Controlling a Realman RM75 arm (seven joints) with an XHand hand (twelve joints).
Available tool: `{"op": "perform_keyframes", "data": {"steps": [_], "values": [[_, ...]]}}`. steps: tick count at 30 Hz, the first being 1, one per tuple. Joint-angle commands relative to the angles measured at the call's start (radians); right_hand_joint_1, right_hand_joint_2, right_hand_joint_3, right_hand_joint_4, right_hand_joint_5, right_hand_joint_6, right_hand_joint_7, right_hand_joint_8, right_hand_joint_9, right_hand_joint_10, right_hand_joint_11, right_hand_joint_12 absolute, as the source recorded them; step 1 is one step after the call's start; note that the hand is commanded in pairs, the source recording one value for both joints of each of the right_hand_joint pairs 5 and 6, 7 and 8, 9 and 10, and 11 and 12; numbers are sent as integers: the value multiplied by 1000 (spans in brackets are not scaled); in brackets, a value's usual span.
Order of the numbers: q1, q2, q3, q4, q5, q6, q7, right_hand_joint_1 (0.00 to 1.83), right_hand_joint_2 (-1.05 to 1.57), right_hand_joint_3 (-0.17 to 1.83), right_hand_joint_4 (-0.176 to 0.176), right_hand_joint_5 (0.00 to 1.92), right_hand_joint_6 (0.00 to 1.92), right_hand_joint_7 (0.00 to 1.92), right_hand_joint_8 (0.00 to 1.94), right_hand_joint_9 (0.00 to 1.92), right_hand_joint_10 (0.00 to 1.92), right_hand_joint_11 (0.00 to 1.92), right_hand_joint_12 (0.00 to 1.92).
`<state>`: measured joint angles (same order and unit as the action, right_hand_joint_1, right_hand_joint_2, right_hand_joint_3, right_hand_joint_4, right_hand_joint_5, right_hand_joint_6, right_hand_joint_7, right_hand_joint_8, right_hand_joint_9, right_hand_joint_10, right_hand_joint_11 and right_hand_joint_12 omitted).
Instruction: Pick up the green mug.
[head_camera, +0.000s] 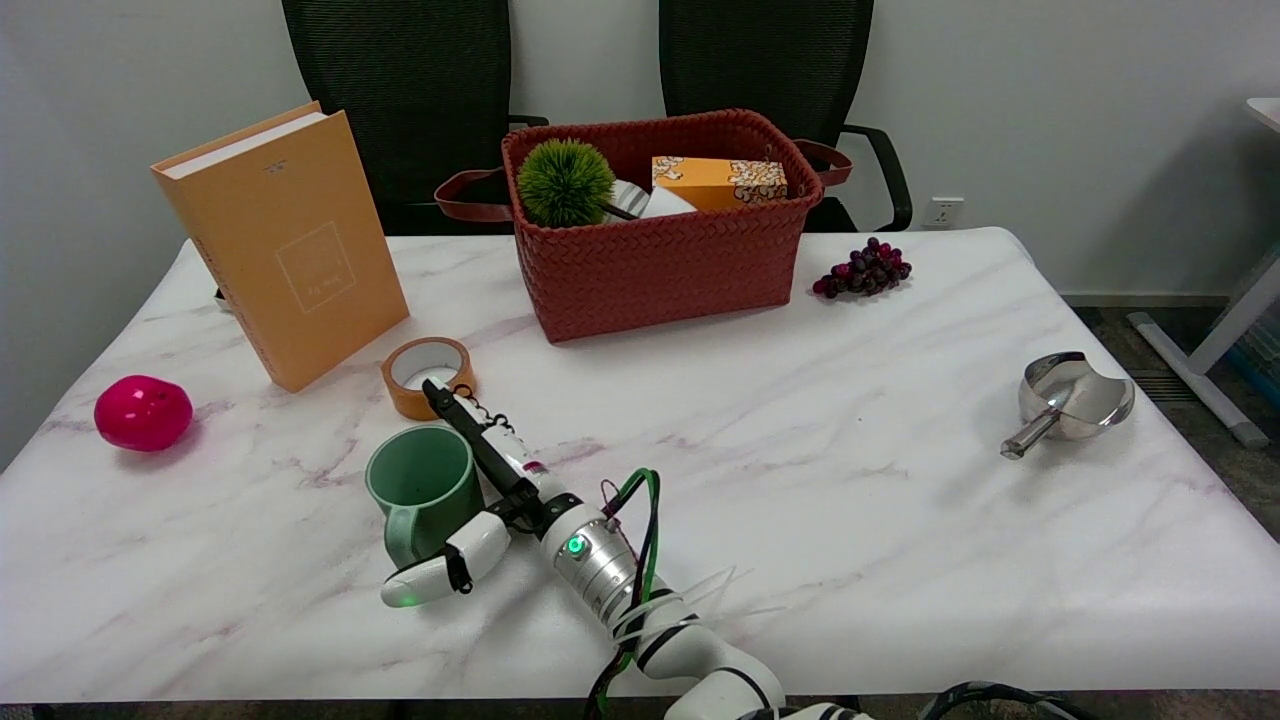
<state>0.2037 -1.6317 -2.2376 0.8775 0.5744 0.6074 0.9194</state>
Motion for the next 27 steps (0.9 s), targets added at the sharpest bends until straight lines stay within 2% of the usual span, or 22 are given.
{"op": "perform_keyframes", "data": {"steps": [1, 8, 20, 22, 27], "values": [[5, -12, 1, -27, -4, -6, -1, 1229, -240, 557, 0, 0, 0, 58, 58, 0, 0, 0, 0], [8, -15, 2, -30, -4, -4, -1, 1245, -213, 525, 0, 0, 0, 76, 76, 0, 0, 1, 1], [10, -15, 4, -30, 1, 0, -1, 1253, -191, 581, 0, 0, 0, 164, 164, 0, 0, 134, 134], [10, -15, 5, -30, 3, 0, -1, 1255, -191, 592, 0, 0, 0, 240, 240, 0, 0, 241, 241], [10, -15, 8, -30, 5, 2, -1, 1259, -181, 594, 0, 8, 8, 431, 431, 2, 2, 371, 371]]}}
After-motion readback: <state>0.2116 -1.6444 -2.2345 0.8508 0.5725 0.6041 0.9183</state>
